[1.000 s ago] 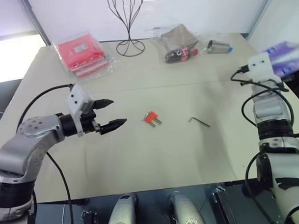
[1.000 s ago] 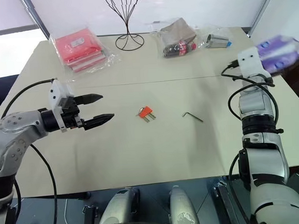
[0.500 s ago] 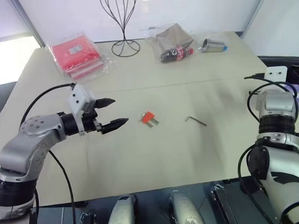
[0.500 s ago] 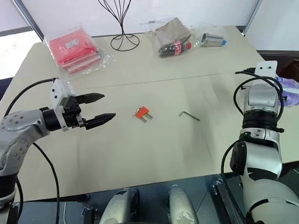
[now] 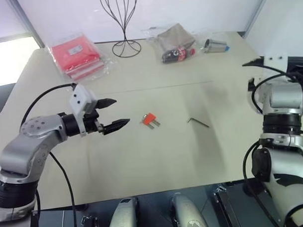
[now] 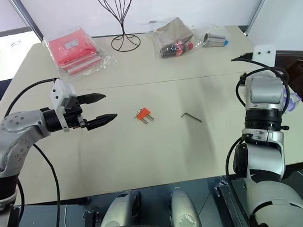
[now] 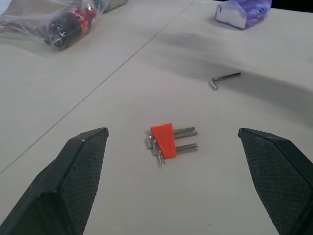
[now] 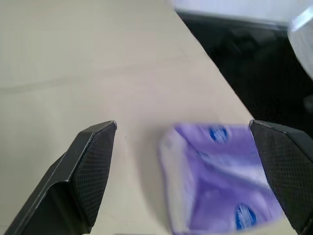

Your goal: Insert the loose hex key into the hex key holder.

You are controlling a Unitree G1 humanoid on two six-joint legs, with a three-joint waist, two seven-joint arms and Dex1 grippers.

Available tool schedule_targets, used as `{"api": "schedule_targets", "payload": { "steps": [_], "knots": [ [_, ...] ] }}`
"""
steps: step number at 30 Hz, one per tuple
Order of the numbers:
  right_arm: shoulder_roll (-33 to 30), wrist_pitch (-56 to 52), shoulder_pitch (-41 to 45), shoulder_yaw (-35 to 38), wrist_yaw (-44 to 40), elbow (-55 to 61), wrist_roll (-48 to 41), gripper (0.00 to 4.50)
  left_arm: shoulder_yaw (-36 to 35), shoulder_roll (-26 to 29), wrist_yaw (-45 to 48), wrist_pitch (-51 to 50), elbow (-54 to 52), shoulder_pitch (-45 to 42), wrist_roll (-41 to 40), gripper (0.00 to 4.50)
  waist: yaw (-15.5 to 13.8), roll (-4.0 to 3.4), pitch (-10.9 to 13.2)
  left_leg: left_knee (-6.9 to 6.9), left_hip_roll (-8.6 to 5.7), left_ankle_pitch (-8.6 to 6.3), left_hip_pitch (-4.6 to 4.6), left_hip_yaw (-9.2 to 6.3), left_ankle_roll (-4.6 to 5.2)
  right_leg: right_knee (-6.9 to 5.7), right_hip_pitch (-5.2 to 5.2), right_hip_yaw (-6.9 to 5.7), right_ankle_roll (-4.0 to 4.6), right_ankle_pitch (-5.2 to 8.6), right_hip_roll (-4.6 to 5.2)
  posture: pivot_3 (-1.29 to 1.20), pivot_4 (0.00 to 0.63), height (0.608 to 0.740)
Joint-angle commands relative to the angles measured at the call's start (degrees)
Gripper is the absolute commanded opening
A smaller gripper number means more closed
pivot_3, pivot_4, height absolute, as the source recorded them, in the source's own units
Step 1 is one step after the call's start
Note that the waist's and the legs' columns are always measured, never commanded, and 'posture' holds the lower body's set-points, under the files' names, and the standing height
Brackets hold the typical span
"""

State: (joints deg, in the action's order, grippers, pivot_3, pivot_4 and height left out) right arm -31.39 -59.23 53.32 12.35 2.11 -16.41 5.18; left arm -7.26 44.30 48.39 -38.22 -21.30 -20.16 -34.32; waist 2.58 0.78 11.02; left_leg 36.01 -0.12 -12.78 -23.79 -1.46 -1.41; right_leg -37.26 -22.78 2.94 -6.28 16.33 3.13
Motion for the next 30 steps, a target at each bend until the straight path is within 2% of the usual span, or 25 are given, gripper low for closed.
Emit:
{"api": "schedule_targets", "payload": {
  "steps": [1,3,5,6,8,10,17,25,30],
  "knots": [
    [-2.14,5.45,-0.62,-4.29,-11.47,10.20,-4.41,4.47,-0.10,0.05,0.25,0.93,-0.45,-1.00,0.14,4.50,-0.06,0.00,0.00,0.00,0.01,0.00,-0.02,-0.01,0.00,-0.01,-0.02,0.00,0.00,0.00,0.00,0.00,0.150,0.740],
    [-3.84,12.74,-2.27,-6.98,-24.20,15.99,-9.95,4.47,0.03,-0.04,0.25,0.94,-0.31,-1.27,0.18,4.50,-0.07,0.00,0.00,0.01,0.02,0.00,-0.05,-0.03,0.00,0.00,-0.02,-0.02,-0.01,0.00,-0.01,0.00,0.150,0.740],
    [-5.32,16.27,-2.68,-9.34,-31.31,17.20,-12.02,4.47,0.28,-0.14,0.30,1.03,-0.05,-1.59,0.29,4.50,-0.06,0.00,0.00,0.03,0.03,-0.01,-0.08,-0.05,0.01,0.01,-0.02,-0.04,-0.01,0.00,-0.01,0.00,0.150,0.740],
    [-6.42,17.96,-2.82,-11.23,-34.24,16.86,-11.83,4.47,0.38,-0.16,0.35,1.11,0.06,-1.72,0.35,4.50,-0.06,0.00,0.00,0.04,0.04,-0.01,-0.09,-0.06,0.01,0.02,-0.02,-0.05,-0.02,0.00,-0.01,0.00,0.150,0.740],
    [-10.45,30.98,-3.99,-21.59,-45.72,13.00,-7.07,4.47,0.64,-0.18,0.46,1.44,0.47,-2.18,0.54,4.50,-0.25,0.01,0.00,0.07,0.06,-0.01,-0.09,-0.09,0.01,0.02,0.02,-0.08,-0.02,0.00,-0.01,0.00,0.150,0.740],
    [-11.25,40.05,-4.27,-27.82,-52.12,7.19,-4.20,4.47,0.74,-0.25,0.29,1.77,0.64,-2.49,0.70,4.50,-0.27,0.06,-0.03,0.11,0.03,-0.01,-0.08,-0.09,0.01,0.04,0.05,-0.11,-0.02,0.00,0.03,0.00,0.150,0.740],
    [-3.27,57.83,-2.00,-35.14,-55.90,-15.17,1.32,4.47,-2.42,1.14,-0.73,1.05,-1.50,0.02,-0.27,4.50,-0.02,0.07,-0.01,0.13,0.06,0.00,-0.18,-0.08,0.00,-0.01,-0.10,-0.10,-0.02,-0.01,0.03,0.00,0.150,0.740],
    [5.92,66.57,4.23,-33.78,-52.94,-33.79,3.90,4.47,-5.66,2.55,-1.74,0.43,-3.37,2.95,-1.11,4.50,0.52,0.08,-0.02,0.12,0.12,0.04,-0.04,-0.11,-0.08,-0.19,-0.08,-0.08,0.01,-0.02,-0.06,0.00,0.150,0.740],
    [8.58,68.30,5.07,-32.73,-54.17,-36.98,4.22,4.47,-7.00,3.01,-1.97,-0.14,-4.10,3.95,-1.23,4.50,0.68,0.08,-0.02,0.09,0.14,0.04,0.18,-0.13,-0.08,-0.19,0.12,-0.07,0.02,-0.01,-0.05,0.00,0.150,0.740]
  ]
}}
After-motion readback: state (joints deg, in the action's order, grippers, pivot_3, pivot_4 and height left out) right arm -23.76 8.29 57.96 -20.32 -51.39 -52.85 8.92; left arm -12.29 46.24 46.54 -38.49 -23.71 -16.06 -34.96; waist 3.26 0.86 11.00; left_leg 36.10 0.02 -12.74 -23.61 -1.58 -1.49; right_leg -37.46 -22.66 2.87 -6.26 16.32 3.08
